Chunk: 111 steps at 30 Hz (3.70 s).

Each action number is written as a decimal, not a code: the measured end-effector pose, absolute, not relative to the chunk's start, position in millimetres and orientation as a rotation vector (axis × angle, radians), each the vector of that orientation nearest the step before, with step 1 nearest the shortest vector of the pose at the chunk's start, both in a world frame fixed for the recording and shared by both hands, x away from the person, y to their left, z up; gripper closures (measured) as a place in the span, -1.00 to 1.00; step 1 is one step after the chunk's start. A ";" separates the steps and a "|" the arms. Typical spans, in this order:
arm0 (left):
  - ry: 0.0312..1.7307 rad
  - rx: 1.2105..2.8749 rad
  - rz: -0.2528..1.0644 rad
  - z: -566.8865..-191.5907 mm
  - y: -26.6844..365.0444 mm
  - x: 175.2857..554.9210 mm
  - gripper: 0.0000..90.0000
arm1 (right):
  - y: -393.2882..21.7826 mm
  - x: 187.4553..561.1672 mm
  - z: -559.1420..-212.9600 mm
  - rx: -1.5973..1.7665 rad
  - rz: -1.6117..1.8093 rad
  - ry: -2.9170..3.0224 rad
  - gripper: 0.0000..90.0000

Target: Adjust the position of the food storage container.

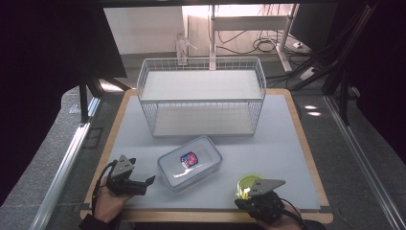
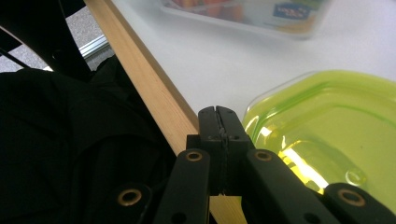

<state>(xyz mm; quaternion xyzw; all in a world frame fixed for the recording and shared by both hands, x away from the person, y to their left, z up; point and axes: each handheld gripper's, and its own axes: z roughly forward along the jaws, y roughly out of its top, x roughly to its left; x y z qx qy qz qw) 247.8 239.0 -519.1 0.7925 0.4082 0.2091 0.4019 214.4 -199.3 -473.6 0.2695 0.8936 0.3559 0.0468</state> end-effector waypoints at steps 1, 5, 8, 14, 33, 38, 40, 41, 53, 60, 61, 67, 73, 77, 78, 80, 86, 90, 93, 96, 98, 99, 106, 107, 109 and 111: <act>1.032 2.003 0.528 -519.1 239.0 247.8 -0.94 | -200.5 215.6 -474.3 0.829 1.073 2.722 1.00; 1.036 2.005 0.521 -519.5 238.5 248.2 -0.93 | -210.7 222.1 -474.1 0.880 1.085 2.689 1.00; 1.042 2.010 0.521 -519.9 238.0 248.6 -0.92 | -214.9 225.6 -474.9 0.901 1.098 2.682 1.00; 1.042 2.016 0.519 -520.4 237.7 249.1 -0.92 | -223.9 234.9 -477.5 0.944 1.079 2.649 1.00; 1.072 2.033 0.475 -521.7 235.9 250.5 -0.80 | -264.6 275.4 -475.2 1.069 1.048 2.529 1.00; 1.071 2.046 0.483 -521.4 234.6 250.3 -0.78 | -277.5 285.7 -474.4 1.096 1.030 2.493 1.00; 1.076 2.047 0.480 -521.7 234.7 250.6 -0.78 | -282.6 289.5 -474.6 1.106 1.036 2.481 1.00; 1.078 2.047 0.475 -522.0 234.9 250.8 -0.78 | -287.2 292.9 -474.3 1.116 1.027 2.468 1.00; 1.093 2.057 0.459 -521.9 234.1 251.2 -0.76 | -304.7 302.4 -473.1 1.173 0.996 2.410 1.00; 1.049 2.048 0.393 -516.9 234.5 247.5 -0.54 | -290.1 295.5 -469.1 1.127 1.045 2.431 0.95; 1.038 2.052 0.385 -516.9 234.0 247.1 -0.49 | -287.8 294.8 -468.5 1.113 1.062 2.435 0.95; 0.992 2.071 0.331 -518.2 229.7 247.2 -0.22 | -278.6 294.0 -465.6 1.085 1.155 2.451 0.91; 0.980 2.083 0.295 -519.9 225.3 249.1 0.04 | -259.5 300.3 -466.2 1.057 1.127 2.460 0.87; 0.989 2.091 0.283 -521.7 221.5 253.3 0.19 | -245.2 308.0 -468.0 1.032 1.093 2.474 0.91; 0.989 2.091 0.283 -521.7 221.5 253.3 0.24 | -245.2 308.0 -468.0 1.032 1.093 2.474 0.91; 0.988 2.091 0.263 -522.8 220.3 255.6 0.27 | -238.0 312.6 -470.3 1.015 1.095 2.491 0.91; 1.033 2.056 0.218 -523.7 223.2 260.9 0.57 | -220.3 322.0 -474.7 0.964 1.118 2.511 0.92; 1.055 2.037 0.213 -523.1 222.8 263.7 0.73 | -206.6 333.0 -479.8 0.973 1.143 2.535 0.96; 1.067 2.021 0.193 -523.3 220.7 268.1 0.82 | -193.6 342.1 -483.7 0.954 1.150 2.542 0.99; 1.081 2.016 0.189 -524.3 217.7 274.2 0.86 | -185.0 350.0 -487.5 0.961 1.157 2.547 1.00; 1.097 2.023 0.190 -525.8 215.0 278.9 0.90 | -181.0 355.2 -490.6 0.969 1.159 2.546 1.00; 1.098 2.035 0.188 -526.9 213.7 281.6 0.91 | -179.0 357.2 -492.1 0.974 1.163 2.547 1.00; 1.089 2.051 0.200 -527.8 203.2 296.6 0.95 | -171.4 367.5 -496.4 0.980 1.157 2.535 1.00; 1.089 2.054 0.207 -527.7 201.6 298.9 0.95 | -171.4 367.5 -496.4 0.980 1.157 2.535 1.00; 1.089 2.057 0.219 -527.7 199.1 304.0 0.96 | -171.9 369.8 -496.5 0.994 1.147 2.531 1.00; 1.086 2.054 0.217 -528.1 197.1 309.5 0.98 | -173.9 370.8 -497.3 1.021 1.141 2.541 1.00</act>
